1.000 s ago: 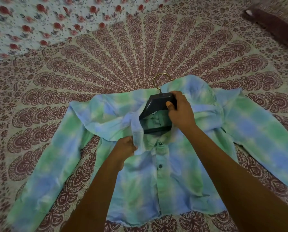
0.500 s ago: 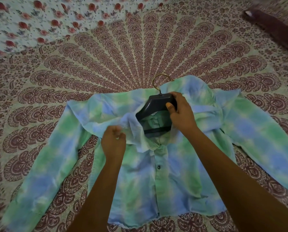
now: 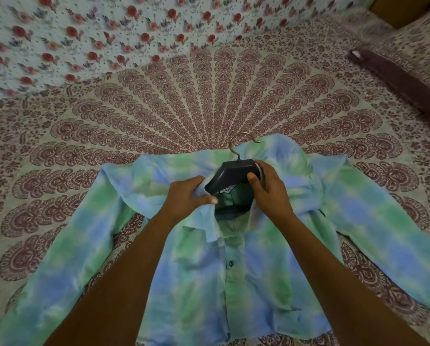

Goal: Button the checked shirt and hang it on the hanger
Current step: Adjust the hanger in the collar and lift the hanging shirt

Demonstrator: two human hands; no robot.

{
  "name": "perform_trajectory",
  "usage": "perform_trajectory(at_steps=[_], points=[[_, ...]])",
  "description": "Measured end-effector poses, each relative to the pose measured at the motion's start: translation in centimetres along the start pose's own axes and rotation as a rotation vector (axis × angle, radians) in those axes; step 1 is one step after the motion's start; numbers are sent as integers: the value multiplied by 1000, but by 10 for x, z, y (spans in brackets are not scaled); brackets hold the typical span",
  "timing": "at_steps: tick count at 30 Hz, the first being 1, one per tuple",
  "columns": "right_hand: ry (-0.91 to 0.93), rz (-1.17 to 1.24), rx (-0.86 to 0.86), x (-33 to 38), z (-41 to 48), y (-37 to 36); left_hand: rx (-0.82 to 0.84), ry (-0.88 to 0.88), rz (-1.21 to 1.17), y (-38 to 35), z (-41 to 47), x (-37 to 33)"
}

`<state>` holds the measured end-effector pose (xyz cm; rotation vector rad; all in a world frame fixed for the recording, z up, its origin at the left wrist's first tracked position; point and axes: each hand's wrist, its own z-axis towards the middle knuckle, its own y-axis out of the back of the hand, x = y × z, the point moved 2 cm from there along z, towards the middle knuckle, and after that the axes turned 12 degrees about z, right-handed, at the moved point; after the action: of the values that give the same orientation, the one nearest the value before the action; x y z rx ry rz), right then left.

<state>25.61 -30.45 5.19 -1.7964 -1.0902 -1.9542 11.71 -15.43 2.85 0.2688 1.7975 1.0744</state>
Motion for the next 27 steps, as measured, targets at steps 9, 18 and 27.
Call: perform_trajectory(at_steps=[9, 18, 27], points=[[312, -128, -160, 99, -28, 47, -310, -169, 118, 122, -52, -77], [599, -259, -255, 272, -84, 139, -476, -206, 58, 270, -106, -206], [601, -376, -437, 394, -141, 219, -563, -346, 104, 347, -173, -335]])
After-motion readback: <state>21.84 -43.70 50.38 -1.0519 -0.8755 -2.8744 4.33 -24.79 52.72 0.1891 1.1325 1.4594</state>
